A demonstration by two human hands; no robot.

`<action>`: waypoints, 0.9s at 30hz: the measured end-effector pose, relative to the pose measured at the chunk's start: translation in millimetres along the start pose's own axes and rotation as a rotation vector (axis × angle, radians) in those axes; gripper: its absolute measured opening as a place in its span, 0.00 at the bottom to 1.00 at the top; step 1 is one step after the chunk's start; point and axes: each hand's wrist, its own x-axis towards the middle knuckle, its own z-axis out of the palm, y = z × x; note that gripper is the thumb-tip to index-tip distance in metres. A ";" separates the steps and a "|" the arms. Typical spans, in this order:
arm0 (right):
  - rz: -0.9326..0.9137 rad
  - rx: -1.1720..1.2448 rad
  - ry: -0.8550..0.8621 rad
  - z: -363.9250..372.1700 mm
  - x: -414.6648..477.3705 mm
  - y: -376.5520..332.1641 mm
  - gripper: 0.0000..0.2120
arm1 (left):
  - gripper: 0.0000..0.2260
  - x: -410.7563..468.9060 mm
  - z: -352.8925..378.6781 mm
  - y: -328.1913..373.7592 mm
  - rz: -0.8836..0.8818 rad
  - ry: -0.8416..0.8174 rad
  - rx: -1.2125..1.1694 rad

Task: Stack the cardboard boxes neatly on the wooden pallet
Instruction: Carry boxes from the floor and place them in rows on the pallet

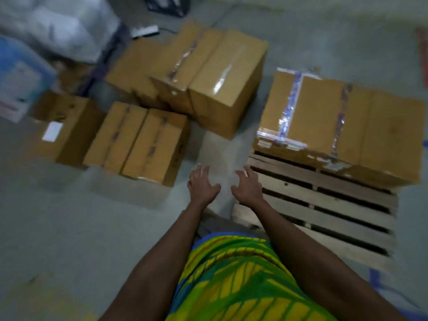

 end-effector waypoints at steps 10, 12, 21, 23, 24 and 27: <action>-0.146 -0.054 -0.085 120.5 -5.8 -197.4 0.24 | 0.36 -52.7 -121.0 -205.3 -0.231 0.226 -0.286; -0.139 -0.005 -0.103 159.7 -10.5 -244.4 0.24 | 0.36 -63.0 -147.7 -255.0 -0.259 0.254 -0.303; -0.227 -0.031 -0.227 271.8 -9.7 -411.4 0.27 | 0.36 -62.4 -256.5 -420.4 -0.354 0.324 -0.309; -0.203 -0.008 -0.207 280.1 5.7 -438.2 0.25 | 0.35 -43.9 -273.3 -441.6 -0.359 0.314 -0.320; -0.182 0.011 -0.195 285.5 15.1 -450.0 0.24 | 0.36 -32.4 -280.8 -450.7 -0.358 0.305 -0.322; -0.115 0.069 -0.196 300.9 44.1 -485.7 0.24 | 0.35 6.5 -305.2 -473.4 -0.339 0.294 -0.322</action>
